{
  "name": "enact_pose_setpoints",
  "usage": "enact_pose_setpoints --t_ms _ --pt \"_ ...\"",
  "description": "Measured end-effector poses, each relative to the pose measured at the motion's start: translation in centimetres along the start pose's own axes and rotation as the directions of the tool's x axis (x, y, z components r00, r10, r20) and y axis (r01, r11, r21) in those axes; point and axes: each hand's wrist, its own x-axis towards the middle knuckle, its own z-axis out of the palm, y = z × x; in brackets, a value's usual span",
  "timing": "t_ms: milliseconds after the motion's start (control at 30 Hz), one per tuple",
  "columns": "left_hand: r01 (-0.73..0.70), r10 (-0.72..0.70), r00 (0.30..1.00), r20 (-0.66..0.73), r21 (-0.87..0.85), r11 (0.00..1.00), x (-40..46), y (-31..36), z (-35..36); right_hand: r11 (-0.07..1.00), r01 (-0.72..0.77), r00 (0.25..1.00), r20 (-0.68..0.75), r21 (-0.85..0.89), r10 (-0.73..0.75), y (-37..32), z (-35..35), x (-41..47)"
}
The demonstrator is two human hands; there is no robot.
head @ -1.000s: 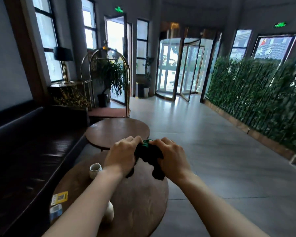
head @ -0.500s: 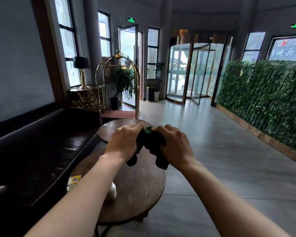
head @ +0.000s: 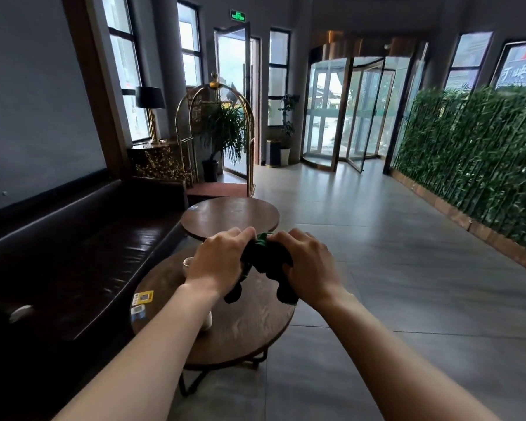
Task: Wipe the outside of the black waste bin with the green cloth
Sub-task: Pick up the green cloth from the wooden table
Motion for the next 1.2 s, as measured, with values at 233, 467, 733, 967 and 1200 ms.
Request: enact_pose_setpoints --t_ms 233,467,733,967,1200 --pt "0.026 -0.025 0.999 0.031 -0.027 0.999 -0.8 -2.8 2.1 0.999 -0.031 0.999 -0.009 0.008 0.031 -0.4 3.7 0.0" --pt "0.014 -0.011 0.998 0.069 -0.048 0.999 -4.8 -6.0 9.4 0.998 -0.055 0.998 0.007 0.020 0.055 1.4 11.7 -3.9" --pt "0.051 -0.042 0.991 0.131 -0.072 0.996 -13.4 -9.3 23.3 0.997 -0.082 0.994 0.071 0.012 0.080 5.9 24.6 -12.5" --pt "0.084 -0.066 0.981 0.181 -0.096 0.992 -21.0 -11.5 35.1 0.993 -0.119 0.987 0.107 0.017 0.117 9.9 35.8 -20.5" --pt "0.095 -0.075 0.982 0.175 -0.107 0.990 -26.7 -13.1 44.3 0.989 -0.148 0.984 0.098 0.020 0.145 13.1 44.1 -26.6"
